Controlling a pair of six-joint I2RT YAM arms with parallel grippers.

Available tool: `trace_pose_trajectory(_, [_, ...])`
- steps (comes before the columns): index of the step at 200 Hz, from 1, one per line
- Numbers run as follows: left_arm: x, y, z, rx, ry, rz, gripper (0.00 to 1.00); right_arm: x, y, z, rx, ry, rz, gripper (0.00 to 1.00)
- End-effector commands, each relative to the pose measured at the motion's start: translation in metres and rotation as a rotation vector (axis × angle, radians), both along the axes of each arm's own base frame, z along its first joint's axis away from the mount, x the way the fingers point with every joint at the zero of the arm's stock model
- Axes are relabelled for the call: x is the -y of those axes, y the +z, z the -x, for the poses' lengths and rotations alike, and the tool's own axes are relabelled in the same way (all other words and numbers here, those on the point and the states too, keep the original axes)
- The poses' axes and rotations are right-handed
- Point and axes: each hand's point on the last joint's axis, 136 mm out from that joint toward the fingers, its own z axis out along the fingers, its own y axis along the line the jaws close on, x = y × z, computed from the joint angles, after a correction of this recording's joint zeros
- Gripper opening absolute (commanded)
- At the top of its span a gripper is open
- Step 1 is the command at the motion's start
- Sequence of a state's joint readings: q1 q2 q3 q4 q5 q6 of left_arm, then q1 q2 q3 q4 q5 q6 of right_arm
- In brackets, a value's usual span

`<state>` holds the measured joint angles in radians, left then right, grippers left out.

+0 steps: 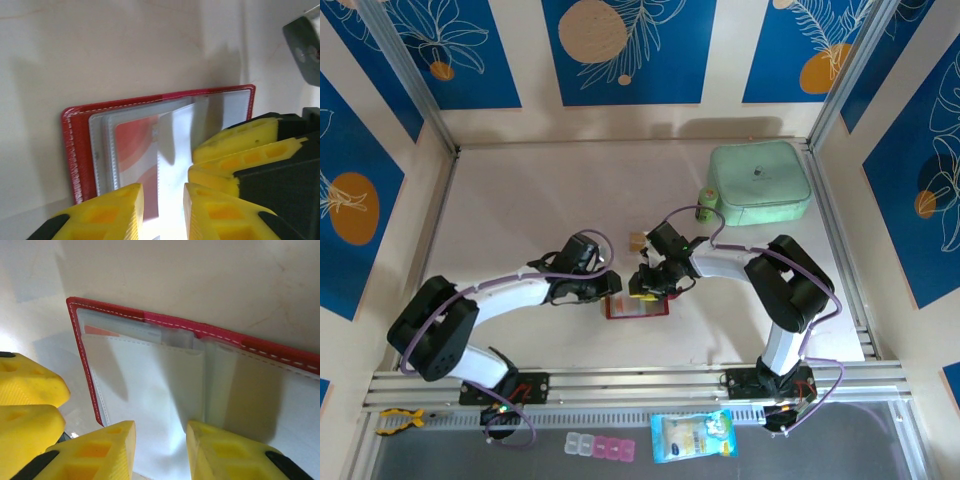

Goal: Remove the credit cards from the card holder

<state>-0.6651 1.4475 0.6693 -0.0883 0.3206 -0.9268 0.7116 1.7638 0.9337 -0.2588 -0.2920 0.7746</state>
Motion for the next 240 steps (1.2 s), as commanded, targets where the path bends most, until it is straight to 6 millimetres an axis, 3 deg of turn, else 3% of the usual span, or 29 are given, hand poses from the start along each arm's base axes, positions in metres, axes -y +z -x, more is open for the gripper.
trace_pose_trajectory(1, [0.008,0.0,0.0,-0.025,-0.004,0.023,0.28,0.004,0.0,0.006,-0.023,0.003,-0.001,0.33])
trace_pose_trajectory(129, [0.028,-0.012,0.005,-0.066,-0.034,0.059,0.22,0.002,0.002,0.007,-0.024,0.007,-0.01,0.33])
trace_pose_trajectory(240, [0.04,0.012,0.0,-0.034,-0.052,0.096,0.23,0.019,0.031,-0.002,0.085,-0.043,-0.011,0.34])
